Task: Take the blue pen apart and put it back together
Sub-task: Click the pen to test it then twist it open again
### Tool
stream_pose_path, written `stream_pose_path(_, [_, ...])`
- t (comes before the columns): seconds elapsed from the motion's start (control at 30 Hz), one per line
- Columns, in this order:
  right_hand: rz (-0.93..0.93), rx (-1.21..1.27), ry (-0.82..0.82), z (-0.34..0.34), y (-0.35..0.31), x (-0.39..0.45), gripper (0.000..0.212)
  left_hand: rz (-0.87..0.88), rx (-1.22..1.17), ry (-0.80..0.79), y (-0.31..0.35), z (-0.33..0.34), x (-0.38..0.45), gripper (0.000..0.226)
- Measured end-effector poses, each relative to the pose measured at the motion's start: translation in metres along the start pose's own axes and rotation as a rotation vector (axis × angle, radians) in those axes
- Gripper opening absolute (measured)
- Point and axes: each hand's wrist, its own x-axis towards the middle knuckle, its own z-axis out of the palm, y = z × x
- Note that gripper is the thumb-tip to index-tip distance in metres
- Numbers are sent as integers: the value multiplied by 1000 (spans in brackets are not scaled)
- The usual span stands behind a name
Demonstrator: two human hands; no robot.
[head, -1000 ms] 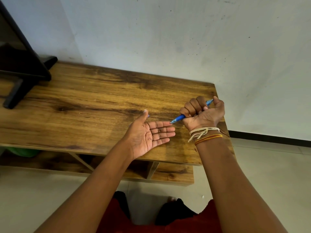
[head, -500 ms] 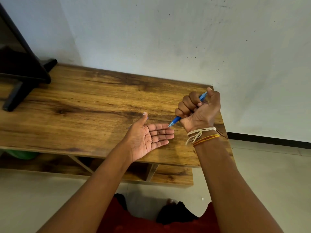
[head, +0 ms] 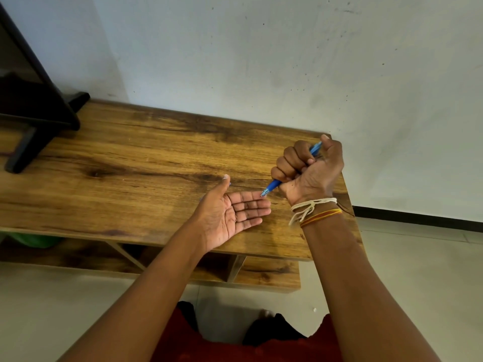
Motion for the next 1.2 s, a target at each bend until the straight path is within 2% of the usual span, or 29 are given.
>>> stream_pose_path(0.77, [1,29,13,-1,-2,2,57,3,-10,-10,0,0,1,77])
stream_pose_path(1.2, [5,108,87,-9,-4,3,56,2,-16,-8,0,3,1,77])
